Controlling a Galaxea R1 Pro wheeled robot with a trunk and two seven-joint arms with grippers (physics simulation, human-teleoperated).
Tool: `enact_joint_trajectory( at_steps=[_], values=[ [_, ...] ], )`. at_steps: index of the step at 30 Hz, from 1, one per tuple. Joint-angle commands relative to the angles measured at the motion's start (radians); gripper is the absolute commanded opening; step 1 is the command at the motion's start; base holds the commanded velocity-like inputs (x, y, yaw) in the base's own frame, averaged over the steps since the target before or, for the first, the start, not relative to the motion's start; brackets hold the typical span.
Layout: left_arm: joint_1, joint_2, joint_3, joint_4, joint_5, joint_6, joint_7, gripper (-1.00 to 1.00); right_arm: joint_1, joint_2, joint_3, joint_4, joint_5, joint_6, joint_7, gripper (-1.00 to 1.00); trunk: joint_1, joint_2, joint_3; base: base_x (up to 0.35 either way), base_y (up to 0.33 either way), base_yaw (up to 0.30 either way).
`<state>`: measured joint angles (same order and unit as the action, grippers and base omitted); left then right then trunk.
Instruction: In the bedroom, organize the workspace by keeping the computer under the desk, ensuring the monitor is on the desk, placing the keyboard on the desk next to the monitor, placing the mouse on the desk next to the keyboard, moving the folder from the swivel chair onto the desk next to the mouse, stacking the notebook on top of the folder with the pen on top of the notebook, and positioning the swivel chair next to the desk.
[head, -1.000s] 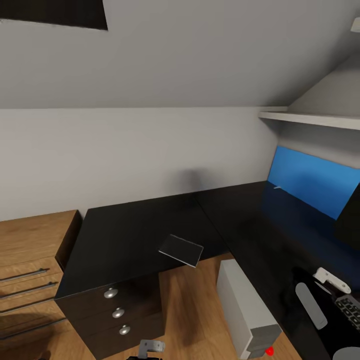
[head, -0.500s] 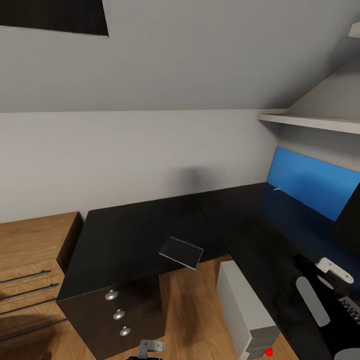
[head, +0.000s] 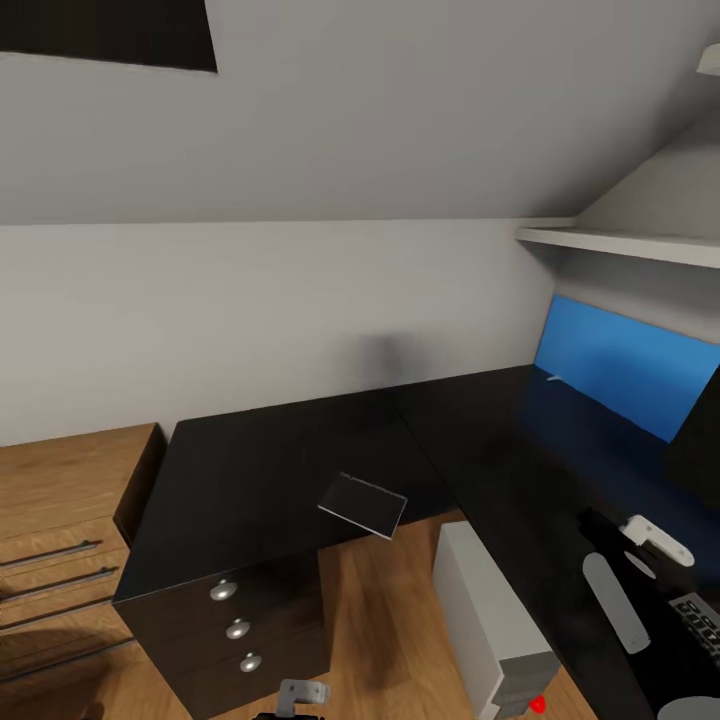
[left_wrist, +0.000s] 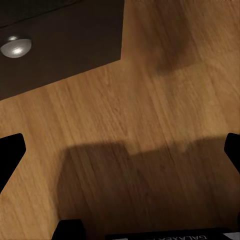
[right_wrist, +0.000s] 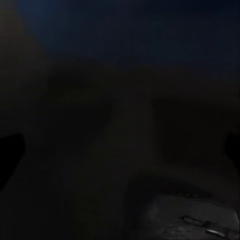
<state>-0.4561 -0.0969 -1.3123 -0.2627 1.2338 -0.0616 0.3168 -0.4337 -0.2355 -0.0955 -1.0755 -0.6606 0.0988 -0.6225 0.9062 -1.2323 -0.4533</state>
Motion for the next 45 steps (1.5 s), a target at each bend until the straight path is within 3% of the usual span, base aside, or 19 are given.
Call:
enact_joint_trajectory(
  at_steps=[1, 5, 7, 8, 9, 14, 15, 19, 23, 27, 31, 34, 37, 44, 45],
  values=[
    [-0.001, 0.000, -0.008, -0.001, 0.010, -0.005, 0.005, 1.00, -0.001, 0.010, 0.001, -0.002, -0.001, 0.006, -0.005, 1.00, 0.000, -0.001, -0.001, 0.000, 0.000, 0.016],
    [-0.001, 0.000, -0.008, -0.001, 0.010, -0.005, 0.005, 1.00, 0.000, 0.063, 0.004, 0.000, 0.051, -0.008, -0.004, 1.00, 0.000, -0.001, -0.002, 0.000, 0.000, 0.147],
    [-0.001, 0.000, -0.008, -0.001, 0.010, -0.005, 0.005, 1.00, -0.001, 0.091, 0.006, 0.003, 0.112, -0.033, -0.005, 1.00, 0.000, -0.001, -0.002, 0.000, 0.000, 0.234],
    [-0.001, 0.000, -0.008, -0.001, 0.010, -0.005, 0.005, 1.00, -0.001, 0.127, 0.006, 0.005, 0.171, -0.056, -0.005, 1.00, 0.000, -0.001, -0.002, 0.000, 0.000, 0.260],
    [-0.001, 0.000, -0.008, -0.001, 0.010, -0.004, 0.005, 1.00, -0.001, 0.145, 0.006, 0.007, 0.195, -0.063, -0.005, 1.00, 0.000, -0.001, -0.002, 0.000, 0.000, 0.266],
    [-0.001, -0.001, -0.010, -0.001, 0.010, -0.005, 0.004, 1.00, -0.001, 0.201, 0.009, 0.049, 0.246, -0.075, -0.005, 1.00, 0.000, -0.001, -0.002, 0.000, 0.000, 0.272],
    [-0.001, 0.000, -0.010, -0.001, 0.010, -0.006, 0.004, 1.00, -0.001, 0.254, 0.021, 0.091, 0.313, -0.110, -0.005, 1.00, 0.000, -0.001, -0.002, 0.000, 0.000, 0.278],
    [-0.001, 0.000, -0.010, 0.008, 0.010, -0.006, 0.004, 1.00, 0.000, 0.303, 0.032, 0.114, 0.411, -0.160, -0.008, 1.00, 0.000, -0.001, -0.002, -0.098, 0.000, 0.279],
    [-0.001, 0.000, -0.010, 0.025, 0.009, -0.006, 0.004, 1.00, 0.006, 0.320, 0.035, 0.119, 0.447, -0.178, -0.026, 1.00, 0.000, -0.001, -0.002, -0.276, 0.000, 0.279],
    [-0.001, 0.001, -0.008, 0.030, 0.009, -0.007, 0.004, 1.00, 0.022, 0.327, 0.040, 0.116, 0.453, -0.182, -0.056, 1.00, 0.000, -0.001, -0.002, -0.321, 0.000, 0.279],
    [-0.001, 0.004, -0.007, 0.032, 0.009, -0.008, 0.004, 1.00, 0.055, 0.354, 0.062, 0.121, 0.456, -0.186, -0.068, 1.00, 0.000, -0.001, -0.002, -0.333, 0.000, 0.279],
    [-0.001, 0.005, -0.006, 0.032, 0.008, -0.009, 0.008, 1.00, 0.070, 0.361, 0.074, 0.185, 0.456, -0.225, -0.067, 1.00, 0.000, -0.001, -0.002, -0.222, 0.000, 0.279],
    [-0.001, 0.006, -0.006, 0.033, 0.008, -0.009, 0.010, 1.00, 0.073, 0.363, 0.108, 0.280, 0.457, -0.289, -0.065, 1.00, 0.000, -0.001, -0.002, -0.072, 0.000, 0.279],
    [-0.001, 0.007, -0.005, 0.033, 0.007, -0.021, 0.012, 1.00, 0.075, 0.364, 0.291, 0.599, 0.455, -0.556, -0.058, 1.00, 0.000, -0.001, -0.002, -0.016, 0.000, 0.279],
    [-0.001, 0.007, -0.004, 0.033, 0.007, -0.022, 0.012, 1.00, 0.075, 0.364, 0.302, 0.630, 0.455, -0.575, -0.056, 1.00, 0.000, -0.001, -0.002, -0.003, 0.000, 0.280]
  ],
)
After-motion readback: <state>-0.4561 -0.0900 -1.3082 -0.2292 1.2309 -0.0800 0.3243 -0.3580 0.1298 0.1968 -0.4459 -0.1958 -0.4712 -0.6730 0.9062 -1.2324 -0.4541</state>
